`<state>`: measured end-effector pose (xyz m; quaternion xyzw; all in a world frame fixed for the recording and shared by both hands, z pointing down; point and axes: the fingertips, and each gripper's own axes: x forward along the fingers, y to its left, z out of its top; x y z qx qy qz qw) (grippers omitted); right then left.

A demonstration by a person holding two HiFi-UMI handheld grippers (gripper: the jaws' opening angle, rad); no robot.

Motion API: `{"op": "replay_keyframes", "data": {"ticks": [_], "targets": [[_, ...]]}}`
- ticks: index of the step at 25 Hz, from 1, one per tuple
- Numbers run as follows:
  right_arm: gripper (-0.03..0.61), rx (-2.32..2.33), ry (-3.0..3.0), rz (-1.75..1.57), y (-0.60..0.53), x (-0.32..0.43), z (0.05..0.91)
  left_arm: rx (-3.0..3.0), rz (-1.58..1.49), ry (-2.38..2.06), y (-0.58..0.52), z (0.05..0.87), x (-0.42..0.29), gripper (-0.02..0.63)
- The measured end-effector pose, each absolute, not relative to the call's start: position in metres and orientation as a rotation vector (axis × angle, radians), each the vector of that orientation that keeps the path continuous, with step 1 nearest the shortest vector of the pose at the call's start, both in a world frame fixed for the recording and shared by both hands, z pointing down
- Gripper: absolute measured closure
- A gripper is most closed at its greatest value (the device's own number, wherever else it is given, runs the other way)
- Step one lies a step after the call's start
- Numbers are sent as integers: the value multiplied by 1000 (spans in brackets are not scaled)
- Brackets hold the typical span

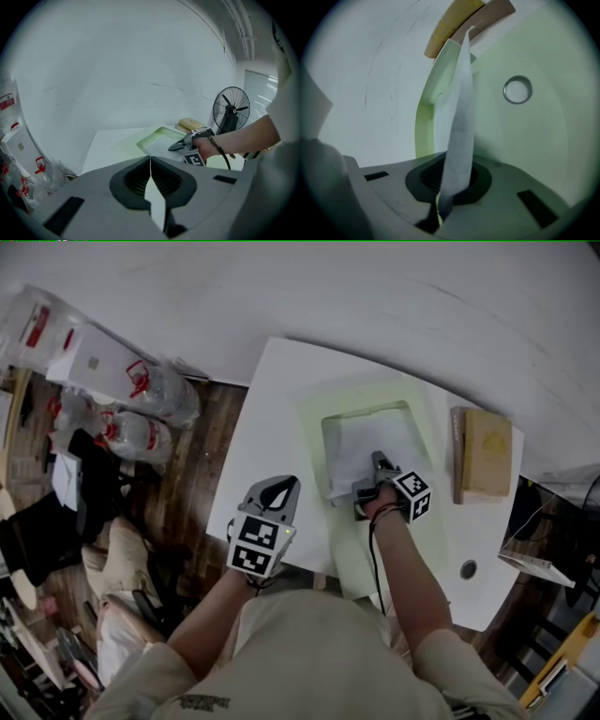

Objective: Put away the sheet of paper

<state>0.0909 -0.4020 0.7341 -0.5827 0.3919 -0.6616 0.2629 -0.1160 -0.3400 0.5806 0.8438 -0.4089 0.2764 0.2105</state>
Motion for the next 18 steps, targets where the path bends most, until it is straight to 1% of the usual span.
{"op": "replay_keyframes", "data": {"ticks": [7,18], "targets": [[555,-1579,1150,-1791,-432,70,736,2341,771,-1095,-343,589,-126,592],[555,-1598,1172,-1777,-452,62,739,2372,784,-1031,-347,588,-131,592]]}}
